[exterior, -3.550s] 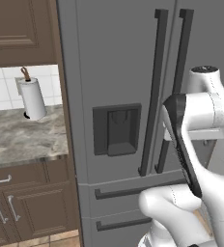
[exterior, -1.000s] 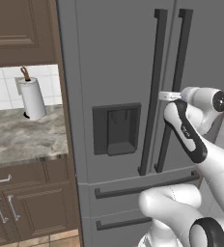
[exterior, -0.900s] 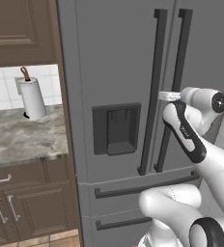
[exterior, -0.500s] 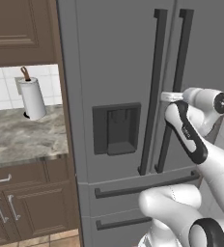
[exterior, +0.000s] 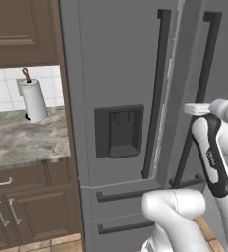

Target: Move the hot dog bun to the plate on the dining table and place the condiment next to that plate. Then navigate to the fridge and take the sausage and place it on the plate as well.

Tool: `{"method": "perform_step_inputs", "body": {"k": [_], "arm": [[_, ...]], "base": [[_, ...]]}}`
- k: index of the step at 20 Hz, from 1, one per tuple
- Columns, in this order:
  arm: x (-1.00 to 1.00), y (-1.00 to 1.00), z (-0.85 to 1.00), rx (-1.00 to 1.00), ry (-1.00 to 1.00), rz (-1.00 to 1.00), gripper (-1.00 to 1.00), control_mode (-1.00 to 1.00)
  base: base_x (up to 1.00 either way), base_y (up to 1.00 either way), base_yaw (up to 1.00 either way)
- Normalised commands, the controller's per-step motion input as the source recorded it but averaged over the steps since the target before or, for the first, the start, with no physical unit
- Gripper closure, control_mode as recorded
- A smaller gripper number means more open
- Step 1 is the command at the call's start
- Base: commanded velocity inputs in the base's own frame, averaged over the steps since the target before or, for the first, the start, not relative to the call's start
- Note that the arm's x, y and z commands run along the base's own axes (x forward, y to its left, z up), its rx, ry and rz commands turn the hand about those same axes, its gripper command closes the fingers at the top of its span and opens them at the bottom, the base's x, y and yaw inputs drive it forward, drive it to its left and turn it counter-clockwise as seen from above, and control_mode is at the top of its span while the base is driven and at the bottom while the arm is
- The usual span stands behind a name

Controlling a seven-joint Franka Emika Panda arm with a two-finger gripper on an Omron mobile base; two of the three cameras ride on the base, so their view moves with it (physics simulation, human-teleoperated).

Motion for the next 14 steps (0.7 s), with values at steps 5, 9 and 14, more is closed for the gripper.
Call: {"method": "perform_step_inputs", "body": {"k": [5,9,14], "arm": [[-1.0,-0.78,0.14,-0.06,0.02,0.0,1.0,-1.0],[-0.97,-0.77,0.19,-0.08,0.08,0.0,1.0,-1.0],[-0.93,-0.36,0.36,-0.13,0.14,0.0,-1.0,-1.0]], "base": [[0.0,0.0,0.0],[0.0,0.0,0.0],[0.0,0.0,0.0]]}}
